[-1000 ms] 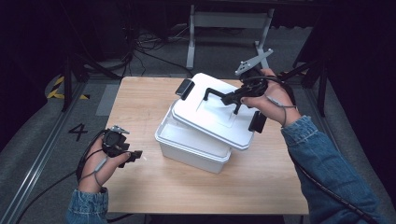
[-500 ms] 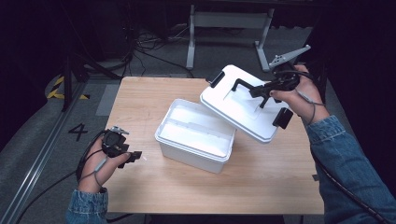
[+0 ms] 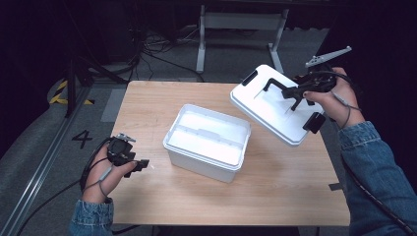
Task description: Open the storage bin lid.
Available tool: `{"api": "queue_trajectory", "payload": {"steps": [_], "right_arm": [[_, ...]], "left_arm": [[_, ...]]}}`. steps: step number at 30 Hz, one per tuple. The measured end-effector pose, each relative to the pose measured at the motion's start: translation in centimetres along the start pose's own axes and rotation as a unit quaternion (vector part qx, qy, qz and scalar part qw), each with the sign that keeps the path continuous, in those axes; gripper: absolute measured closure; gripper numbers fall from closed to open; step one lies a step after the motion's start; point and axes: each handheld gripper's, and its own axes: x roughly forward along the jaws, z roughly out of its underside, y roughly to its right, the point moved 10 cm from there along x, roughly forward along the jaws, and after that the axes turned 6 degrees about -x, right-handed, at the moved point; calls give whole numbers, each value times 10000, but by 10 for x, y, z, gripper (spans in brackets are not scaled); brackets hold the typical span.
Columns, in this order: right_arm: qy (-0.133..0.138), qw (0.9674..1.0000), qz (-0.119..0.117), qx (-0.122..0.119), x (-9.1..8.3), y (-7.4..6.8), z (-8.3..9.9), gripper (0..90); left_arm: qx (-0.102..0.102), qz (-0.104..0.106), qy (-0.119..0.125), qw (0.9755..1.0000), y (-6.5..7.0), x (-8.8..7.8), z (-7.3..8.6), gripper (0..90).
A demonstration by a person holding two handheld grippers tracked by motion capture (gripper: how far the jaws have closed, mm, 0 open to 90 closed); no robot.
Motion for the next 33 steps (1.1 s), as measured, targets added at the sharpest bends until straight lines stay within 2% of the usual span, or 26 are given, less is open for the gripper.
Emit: {"api": "queue_trajectory", "payload": {"steps": [8,15,23,25,33], "right_arm": [[-51,9992,237,308,-7,26,18,849],[-44,9982,360,471,-3,44,37,849],[-82,9970,465,610,21,58,57,849],[-118,9968,456,650,28,60,63,849],[-228,9957,420,791,56,67,85,849]], "left_arm": [[28,-3,-14,10000,0,1,0,390],[63,-14,-52,10000,0,2,0,385],[86,2,-96,9999,1,6,1,384],[45,-9,-94,9999,1,6,2,384],[104,19,-158,9998,2,8,2,384]]}}
